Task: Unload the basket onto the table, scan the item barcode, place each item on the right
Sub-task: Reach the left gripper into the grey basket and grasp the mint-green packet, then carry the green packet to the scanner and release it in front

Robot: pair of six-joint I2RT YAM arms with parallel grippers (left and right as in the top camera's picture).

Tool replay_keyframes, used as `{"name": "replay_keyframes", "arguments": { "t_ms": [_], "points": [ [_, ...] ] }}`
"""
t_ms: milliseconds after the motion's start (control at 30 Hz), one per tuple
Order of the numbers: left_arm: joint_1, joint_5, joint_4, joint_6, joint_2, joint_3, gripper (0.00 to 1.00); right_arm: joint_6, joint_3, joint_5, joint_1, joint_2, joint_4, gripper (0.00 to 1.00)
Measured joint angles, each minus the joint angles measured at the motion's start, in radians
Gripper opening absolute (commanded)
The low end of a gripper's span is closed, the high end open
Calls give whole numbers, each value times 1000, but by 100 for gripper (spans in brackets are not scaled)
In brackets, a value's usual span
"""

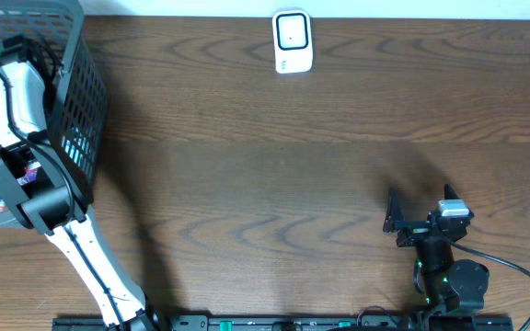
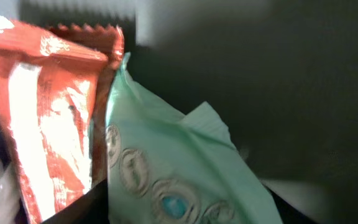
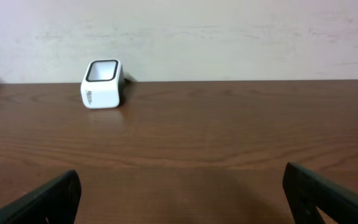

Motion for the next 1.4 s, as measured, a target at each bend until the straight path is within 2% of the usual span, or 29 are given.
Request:
{"name": "replay_keyframes", "arguments": {
  "t_ms": [33,133,200,233,667,967,1067,1167,1400],
  "points": [
    [-1,0,-1,0,1,-3,51,0,0,0,0,0,0,99],
    [-1,1,-7,0,1,-5,38,0,0,0,0,0,0,99],
    [-1,0,-15,-2,1,-5,23,0,0,0,0,0,0,99],
    [0,0,-18,-2,1,-5,8,0,0,0,0,0,0,99],
    [13,1,-20,-3,-47,-2,7,0,0,0,0,0,0,99],
    [41,1,176,-8,-433,18,7,0,0,0,0,0,0,99],
    [41,11,225,-53,-557,35,7,0,0,0,0,0,0,99],
    [41,92,273,-87,-646,39,7,0,0,0,0,0,0,99],
    [-18,491,410,-127,-716,41,7,0,0,0,0,0,0,99]
  ]
}}
